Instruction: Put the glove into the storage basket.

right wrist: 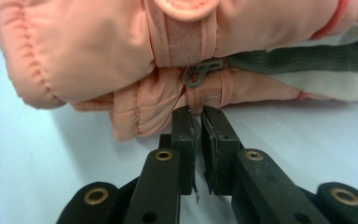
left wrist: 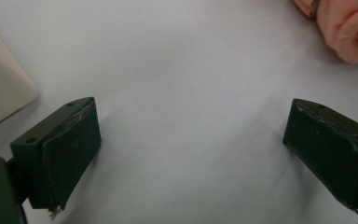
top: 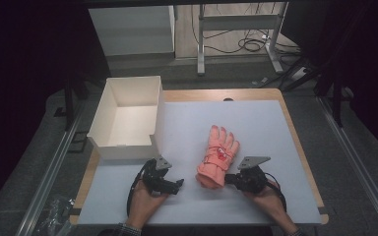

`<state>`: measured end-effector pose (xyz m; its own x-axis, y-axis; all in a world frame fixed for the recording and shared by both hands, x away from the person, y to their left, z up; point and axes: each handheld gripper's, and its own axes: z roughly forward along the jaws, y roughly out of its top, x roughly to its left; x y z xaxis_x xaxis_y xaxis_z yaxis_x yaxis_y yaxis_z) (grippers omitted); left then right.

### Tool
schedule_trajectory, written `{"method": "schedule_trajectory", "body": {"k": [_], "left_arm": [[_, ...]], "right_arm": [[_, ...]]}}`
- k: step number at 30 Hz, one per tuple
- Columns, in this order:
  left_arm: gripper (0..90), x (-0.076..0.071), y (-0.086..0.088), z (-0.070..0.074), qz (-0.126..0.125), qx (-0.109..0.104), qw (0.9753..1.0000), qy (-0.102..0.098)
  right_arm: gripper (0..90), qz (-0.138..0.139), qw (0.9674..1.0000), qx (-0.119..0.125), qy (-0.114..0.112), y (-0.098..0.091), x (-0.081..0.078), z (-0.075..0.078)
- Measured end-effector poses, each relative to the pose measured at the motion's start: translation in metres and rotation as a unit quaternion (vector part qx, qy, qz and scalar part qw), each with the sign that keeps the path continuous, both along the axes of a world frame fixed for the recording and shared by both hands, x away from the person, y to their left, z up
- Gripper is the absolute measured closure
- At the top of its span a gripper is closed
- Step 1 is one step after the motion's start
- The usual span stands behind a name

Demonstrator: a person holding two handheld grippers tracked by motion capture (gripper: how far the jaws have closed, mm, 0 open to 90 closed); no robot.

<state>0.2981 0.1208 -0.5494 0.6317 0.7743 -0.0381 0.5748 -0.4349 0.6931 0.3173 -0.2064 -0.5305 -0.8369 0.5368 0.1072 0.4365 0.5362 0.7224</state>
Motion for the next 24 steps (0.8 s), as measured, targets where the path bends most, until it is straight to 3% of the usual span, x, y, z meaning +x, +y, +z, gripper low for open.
{"method": "schedule_trajectory", "body": {"k": [24], "left_arm": [[3.8, 0.000, 0.000, 0.000, 0.001, 0.000, 1.0000, 0.004]], "right_arm": [[82.0, 0.003, 0.9999, -0.008, -0.009, 0.047, 0.012, -0.002]]}}
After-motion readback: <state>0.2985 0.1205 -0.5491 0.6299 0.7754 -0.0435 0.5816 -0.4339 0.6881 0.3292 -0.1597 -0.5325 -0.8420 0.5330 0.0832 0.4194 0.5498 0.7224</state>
